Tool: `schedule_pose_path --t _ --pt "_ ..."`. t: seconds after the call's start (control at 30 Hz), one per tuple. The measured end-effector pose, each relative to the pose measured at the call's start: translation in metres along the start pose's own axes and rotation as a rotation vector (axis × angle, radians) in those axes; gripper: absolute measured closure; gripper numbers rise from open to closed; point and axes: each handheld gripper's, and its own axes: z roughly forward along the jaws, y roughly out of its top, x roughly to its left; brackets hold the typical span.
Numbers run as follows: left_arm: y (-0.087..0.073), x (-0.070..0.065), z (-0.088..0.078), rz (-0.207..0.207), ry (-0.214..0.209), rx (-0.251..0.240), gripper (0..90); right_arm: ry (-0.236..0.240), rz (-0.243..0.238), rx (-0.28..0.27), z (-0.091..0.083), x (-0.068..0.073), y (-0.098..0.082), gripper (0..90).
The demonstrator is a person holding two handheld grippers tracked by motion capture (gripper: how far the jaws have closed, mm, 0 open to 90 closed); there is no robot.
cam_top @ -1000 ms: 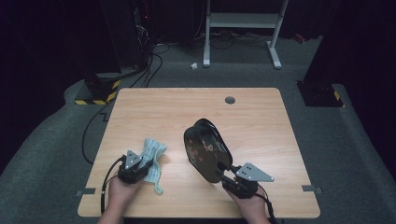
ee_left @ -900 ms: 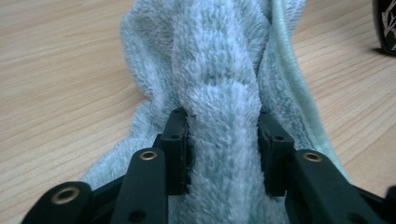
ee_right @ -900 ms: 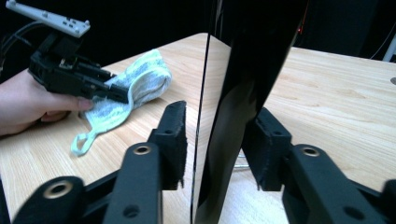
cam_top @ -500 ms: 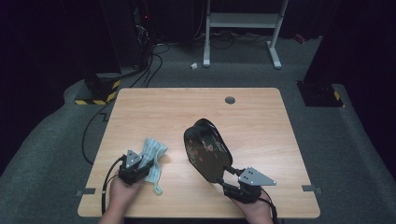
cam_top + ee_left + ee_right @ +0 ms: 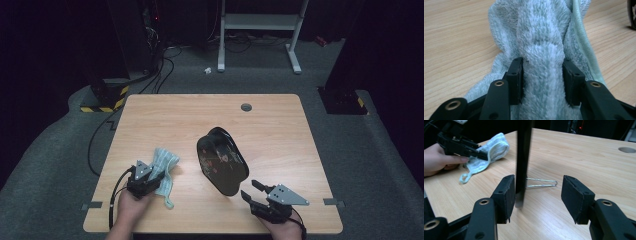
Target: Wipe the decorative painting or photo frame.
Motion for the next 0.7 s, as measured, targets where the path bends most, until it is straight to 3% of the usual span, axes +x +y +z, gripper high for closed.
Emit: schedule_pose_path --t 0.23,0.47,0.7 --pt "0.000 0.001 0.001 -0.011 -0.005 0.000 56.4 -0.033 -0.020 0.018 0.001 -0.002 -0.003 45.1" --pt "0.000 0.001 0.001 -0.011 -0.006 0.001 56.4 -0.081 0.004 0.034 0.003 -0.011 -0.005 43.9" --pt "0.000 0.002 0.001 -0.025 -0.015 0.002 56.6 -0.077 0.024 0.067 0.009 -0.017 -0.006 41.6"
